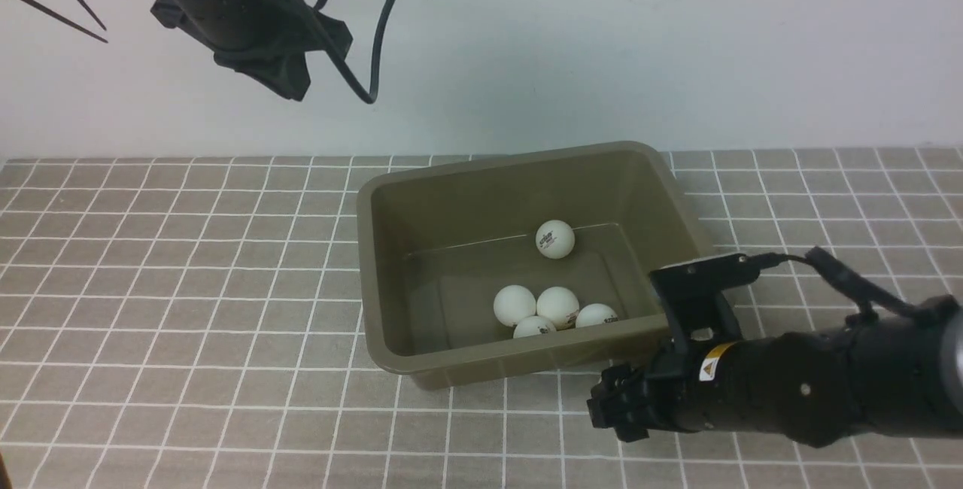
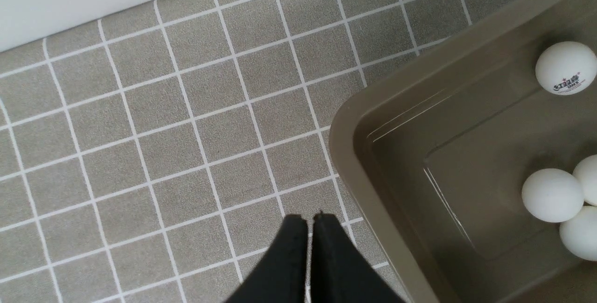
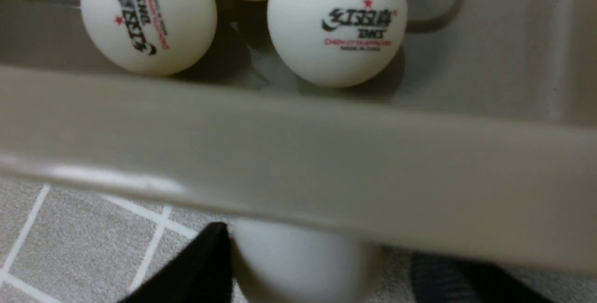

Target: Put the table tennis balls into the box on the grey coffee tablecloth.

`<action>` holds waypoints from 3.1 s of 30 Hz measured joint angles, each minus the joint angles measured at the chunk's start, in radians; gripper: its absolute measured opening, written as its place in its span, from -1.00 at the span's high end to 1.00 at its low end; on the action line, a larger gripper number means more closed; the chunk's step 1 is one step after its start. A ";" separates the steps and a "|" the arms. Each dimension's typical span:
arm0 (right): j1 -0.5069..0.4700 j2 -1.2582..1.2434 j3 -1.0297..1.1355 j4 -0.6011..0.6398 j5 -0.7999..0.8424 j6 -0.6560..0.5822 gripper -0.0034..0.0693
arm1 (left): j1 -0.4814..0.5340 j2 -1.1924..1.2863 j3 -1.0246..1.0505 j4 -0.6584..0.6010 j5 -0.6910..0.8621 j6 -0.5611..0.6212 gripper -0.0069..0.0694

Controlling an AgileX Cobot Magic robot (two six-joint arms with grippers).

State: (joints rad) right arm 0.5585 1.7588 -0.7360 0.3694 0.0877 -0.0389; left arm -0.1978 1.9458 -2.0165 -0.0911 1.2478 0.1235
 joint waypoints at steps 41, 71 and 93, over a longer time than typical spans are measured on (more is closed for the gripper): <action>-0.181 -0.345 -0.754 -0.203 1.079 0.075 0.04 | 0.000 -0.857 0.634 -0.036 -0.076 -0.001 0.83; -0.181 -1.777 0.260 -0.516 0.367 0.280 0.95 | 0.000 -1.678 1.261 -0.109 -0.337 -0.055 0.83; -0.181 -1.777 0.262 -0.517 0.363 0.281 0.95 | 0.000 -1.967 1.374 -0.147 -0.361 -0.034 0.83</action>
State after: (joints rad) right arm 0.3777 -0.0184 -0.4744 -0.1473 0.4503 0.2424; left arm -0.1975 -0.0211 -0.6423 -0.2377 0.8866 0.0894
